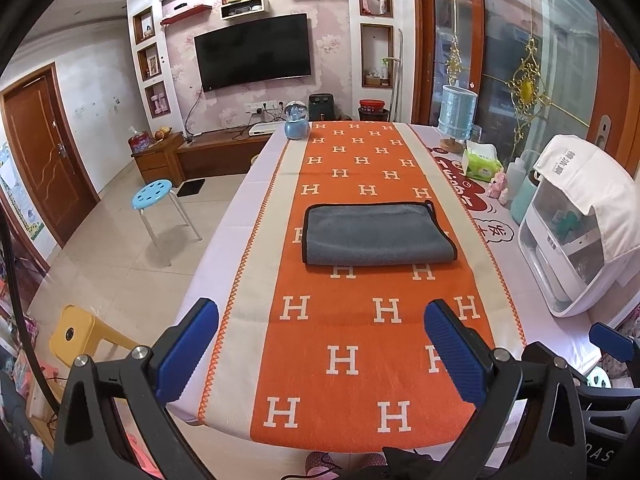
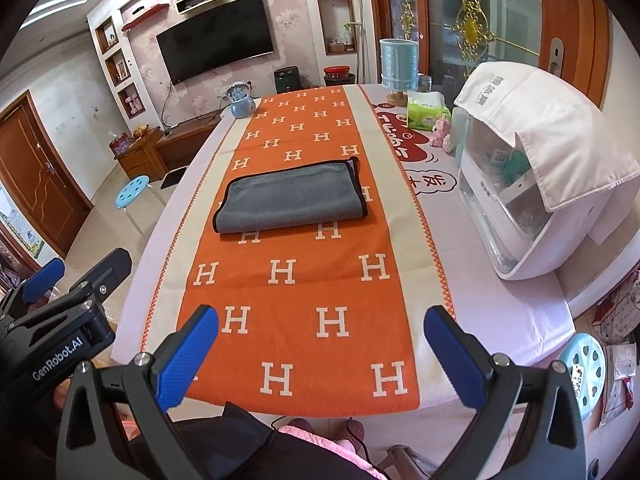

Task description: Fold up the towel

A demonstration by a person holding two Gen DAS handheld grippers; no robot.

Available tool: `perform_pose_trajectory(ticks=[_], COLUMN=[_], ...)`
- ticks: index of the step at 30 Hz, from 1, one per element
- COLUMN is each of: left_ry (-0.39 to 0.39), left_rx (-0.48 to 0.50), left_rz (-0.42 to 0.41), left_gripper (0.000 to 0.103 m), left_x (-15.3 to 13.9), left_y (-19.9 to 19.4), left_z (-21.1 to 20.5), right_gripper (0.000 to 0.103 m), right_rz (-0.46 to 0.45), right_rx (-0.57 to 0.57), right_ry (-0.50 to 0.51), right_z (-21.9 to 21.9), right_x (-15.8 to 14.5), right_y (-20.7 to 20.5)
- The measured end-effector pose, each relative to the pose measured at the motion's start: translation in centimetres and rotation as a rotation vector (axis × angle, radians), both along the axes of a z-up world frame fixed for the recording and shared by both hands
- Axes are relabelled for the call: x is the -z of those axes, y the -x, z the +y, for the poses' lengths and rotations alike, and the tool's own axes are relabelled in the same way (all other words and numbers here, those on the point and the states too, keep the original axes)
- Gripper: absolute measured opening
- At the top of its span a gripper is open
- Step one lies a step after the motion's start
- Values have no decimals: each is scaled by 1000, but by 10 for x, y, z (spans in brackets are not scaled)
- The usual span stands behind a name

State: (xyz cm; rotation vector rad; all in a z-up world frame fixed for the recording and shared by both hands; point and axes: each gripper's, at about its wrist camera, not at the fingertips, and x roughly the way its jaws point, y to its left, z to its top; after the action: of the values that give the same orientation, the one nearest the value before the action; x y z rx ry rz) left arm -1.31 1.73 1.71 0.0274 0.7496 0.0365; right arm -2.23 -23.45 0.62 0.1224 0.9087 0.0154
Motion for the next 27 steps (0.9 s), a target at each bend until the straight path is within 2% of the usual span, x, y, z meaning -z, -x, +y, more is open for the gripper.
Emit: perform_pose_trajectory(ticks=[27], left_ry=[1], left_rx=[1], left_rz=[2], left_gripper=[102], left_x=[1], left_y=[-1], left_z=[-2], right_gripper=[103], right_rz=[20], right_rx=[-1], right_ry=[2], right_z=[-3], right_x=[7], right_y=[4])
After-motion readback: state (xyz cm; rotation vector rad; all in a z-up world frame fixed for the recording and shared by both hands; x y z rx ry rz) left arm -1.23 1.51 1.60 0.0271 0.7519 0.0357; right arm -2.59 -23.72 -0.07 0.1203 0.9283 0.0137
